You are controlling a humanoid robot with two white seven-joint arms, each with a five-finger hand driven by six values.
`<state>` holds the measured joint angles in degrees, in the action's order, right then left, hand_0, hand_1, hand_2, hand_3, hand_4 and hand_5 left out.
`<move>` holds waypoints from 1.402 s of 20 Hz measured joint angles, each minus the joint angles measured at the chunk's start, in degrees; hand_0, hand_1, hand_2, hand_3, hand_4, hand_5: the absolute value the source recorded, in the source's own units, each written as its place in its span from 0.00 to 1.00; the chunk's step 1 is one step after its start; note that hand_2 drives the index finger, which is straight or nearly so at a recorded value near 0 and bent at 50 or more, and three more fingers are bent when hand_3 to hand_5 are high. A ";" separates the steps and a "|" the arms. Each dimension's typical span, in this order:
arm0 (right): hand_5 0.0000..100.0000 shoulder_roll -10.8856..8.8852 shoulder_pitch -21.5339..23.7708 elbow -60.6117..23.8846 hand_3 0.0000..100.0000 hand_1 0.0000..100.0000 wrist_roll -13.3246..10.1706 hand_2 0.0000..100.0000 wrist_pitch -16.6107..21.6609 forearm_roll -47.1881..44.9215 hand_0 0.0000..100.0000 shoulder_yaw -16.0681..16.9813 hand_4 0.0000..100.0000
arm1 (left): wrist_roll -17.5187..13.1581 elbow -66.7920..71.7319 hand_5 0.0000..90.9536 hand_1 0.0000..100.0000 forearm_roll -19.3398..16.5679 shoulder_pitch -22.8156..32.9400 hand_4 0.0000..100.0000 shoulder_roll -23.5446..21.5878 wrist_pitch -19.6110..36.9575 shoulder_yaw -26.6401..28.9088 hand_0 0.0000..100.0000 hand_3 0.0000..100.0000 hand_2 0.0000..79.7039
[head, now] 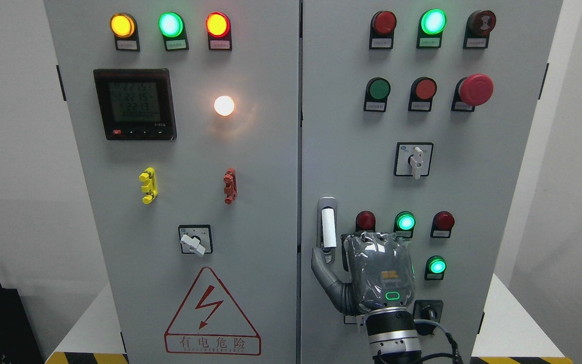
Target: Release door handle
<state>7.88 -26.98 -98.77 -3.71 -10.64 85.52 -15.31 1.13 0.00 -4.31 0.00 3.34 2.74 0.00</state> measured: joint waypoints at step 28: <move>1.00 0.20 0.21 0.00 1.00 0.10 0.01 0.88 -0.49 -0.03 0.48 0.23 0.99 | 0.00 0.00 0.00 0.39 0.00 0.00 0.00 0.00 0.00 0.00 0.12 0.00 0.00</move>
<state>8.07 -26.77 -98.77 -3.70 -11.13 85.48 -15.07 1.13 0.00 -4.31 0.00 3.34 2.75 0.00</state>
